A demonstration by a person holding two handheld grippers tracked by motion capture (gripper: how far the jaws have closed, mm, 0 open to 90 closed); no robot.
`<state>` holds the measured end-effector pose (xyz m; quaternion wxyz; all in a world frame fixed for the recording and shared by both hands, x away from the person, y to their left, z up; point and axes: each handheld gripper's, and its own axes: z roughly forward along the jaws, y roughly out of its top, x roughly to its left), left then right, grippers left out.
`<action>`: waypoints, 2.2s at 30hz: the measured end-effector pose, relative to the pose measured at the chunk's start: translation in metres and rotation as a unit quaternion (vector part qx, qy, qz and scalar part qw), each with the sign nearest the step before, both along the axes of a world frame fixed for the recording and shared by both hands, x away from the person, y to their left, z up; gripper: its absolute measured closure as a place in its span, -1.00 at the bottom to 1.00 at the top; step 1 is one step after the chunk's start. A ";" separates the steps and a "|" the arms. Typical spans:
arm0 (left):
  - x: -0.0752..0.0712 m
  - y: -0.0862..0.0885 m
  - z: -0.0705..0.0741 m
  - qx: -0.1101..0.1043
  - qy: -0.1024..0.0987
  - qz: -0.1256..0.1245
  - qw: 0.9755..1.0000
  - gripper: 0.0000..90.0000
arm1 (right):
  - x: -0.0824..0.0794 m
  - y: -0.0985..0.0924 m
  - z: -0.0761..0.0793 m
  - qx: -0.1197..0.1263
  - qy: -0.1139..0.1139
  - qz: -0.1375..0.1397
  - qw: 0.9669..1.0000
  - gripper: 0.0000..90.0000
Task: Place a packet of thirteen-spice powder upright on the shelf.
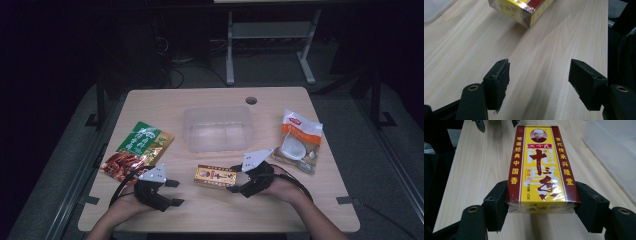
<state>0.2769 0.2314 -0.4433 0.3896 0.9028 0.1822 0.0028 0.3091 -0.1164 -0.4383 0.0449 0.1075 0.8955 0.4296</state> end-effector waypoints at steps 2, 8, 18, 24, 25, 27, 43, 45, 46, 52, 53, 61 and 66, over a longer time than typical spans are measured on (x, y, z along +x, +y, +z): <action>0.000 0.000 0.000 -0.003 0.001 0.001 1.000 -0.27 | 0.001 -0.003 0.004 -0.003 -0.006 0.001 1.000 -0.28; 0.000 0.001 0.003 -0.006 -0.006 0.001 1.000 -0.28 | -0.003 -0.004 0.013 -0.005 -0.002 0.005 1.000 -0.28; 0.004 0.001 0.029 -0.046 -0.058 0.011 0.997 0.25 | -0.005 -0.003 0.021 -0.016 -0.015 0.028 0.999 -0.28; 0.012 -0.004 0.043 -0.064 -0.065 0.025 0.996 0.99 | -0.010 0.002 0.026 -0.016 -0.013 0.036 0.999 -0.28; 0.016 -0.009 0.045 -0.064 -0.065 0.022 0.996 0.99 | -0.011 0.003 0.026 -0.018 -0.018 0.043 0.999 -0.28; 0.017 -0.015 0.044 -0.065 -0.061 0.018 0.996 0.99 | -0.012 0.005 0.027 -0.017 -0.017 0.045 0.999 -0.28; 0.020 -0.031 0.029 -0.052 -0.035 0.012 0.998 0.99 | -0.017 0.010 0.035 -0.011 -0.015 0.046 0.999 -0.28; 0.020 -0.031 0.028 -0.054 -0.032 0.012 0.998 0.99 | -0.017 0.009 0.036 -0.007 -0.020 0.048 0.999 -0.28; 0.020 -0.031 0.028 -0.054 -0.032 0.012 0.998 0.99 | -0.016 0.008 0.036 -0.006 -0.023 0.049 0.999 -0.28; 0.020 -0.034 0.026 -0.050 -0.029 0.012 0.998 0.99 | -0.018 0.007 0.041 0.009 -0.018 0.045 0.999 -0.28; 0.021 -0.035 0.025 -0.048 -0.027 0.010 0.998 0.99 | -0.018 0.007 0.042 0.017 -0.016 0.043 0.999 -0.28; 0.022 -0.044 0.021 -0.059 -0.015 0.002 0.998 0.99 | -0.020 0.010 0.048 0.030 -0.016 0.045 0.998 -0.27; 0.021 -0.054 0.019 -0.059 -0.014 -0.006 0.998 0.99 | -0.020 0.012 0.049 0.036 -0.013 0.045 0.998 -0.27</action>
